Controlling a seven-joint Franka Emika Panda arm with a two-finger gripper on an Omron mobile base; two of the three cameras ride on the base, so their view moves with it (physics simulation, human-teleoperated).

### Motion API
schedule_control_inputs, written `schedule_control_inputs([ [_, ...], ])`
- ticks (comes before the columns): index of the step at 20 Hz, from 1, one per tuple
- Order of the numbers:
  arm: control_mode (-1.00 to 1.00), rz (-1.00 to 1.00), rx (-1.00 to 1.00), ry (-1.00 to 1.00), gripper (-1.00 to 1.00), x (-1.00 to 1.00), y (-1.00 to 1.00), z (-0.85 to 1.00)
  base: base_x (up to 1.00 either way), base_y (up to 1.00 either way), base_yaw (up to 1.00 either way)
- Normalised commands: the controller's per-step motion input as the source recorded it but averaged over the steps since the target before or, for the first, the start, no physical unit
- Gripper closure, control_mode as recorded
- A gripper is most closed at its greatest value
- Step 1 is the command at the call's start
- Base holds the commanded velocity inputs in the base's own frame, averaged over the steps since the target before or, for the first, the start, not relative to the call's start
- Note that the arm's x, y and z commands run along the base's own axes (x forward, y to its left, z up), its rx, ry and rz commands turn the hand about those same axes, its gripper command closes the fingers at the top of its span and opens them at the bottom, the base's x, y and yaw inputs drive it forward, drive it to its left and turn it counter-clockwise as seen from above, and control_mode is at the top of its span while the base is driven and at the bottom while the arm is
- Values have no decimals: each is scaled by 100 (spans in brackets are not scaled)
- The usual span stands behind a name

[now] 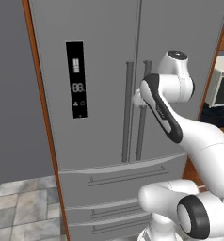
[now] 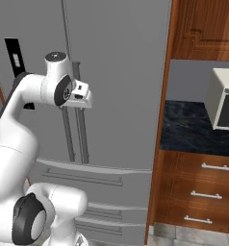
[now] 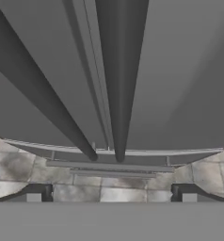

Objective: There is a bowl on the dining counter. Grab a lemon wedge from the fridge and place it in the bowl. Then get the liquor bottle and glass cup from the cabinet and place them next to the bowl.

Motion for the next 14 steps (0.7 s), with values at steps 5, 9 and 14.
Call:
schedule_control_inputs([
  [5, -100, -5, 1, -31, -100, 35, 5, -1, 0, 0, 0],
  [9, -100, -8, 5, -26, -100, 25, -11, 0, 0, 0, 0],
  [14, -100, -3, 2, -12, -100, 49, 1, 0, 0, 0, 0],
])
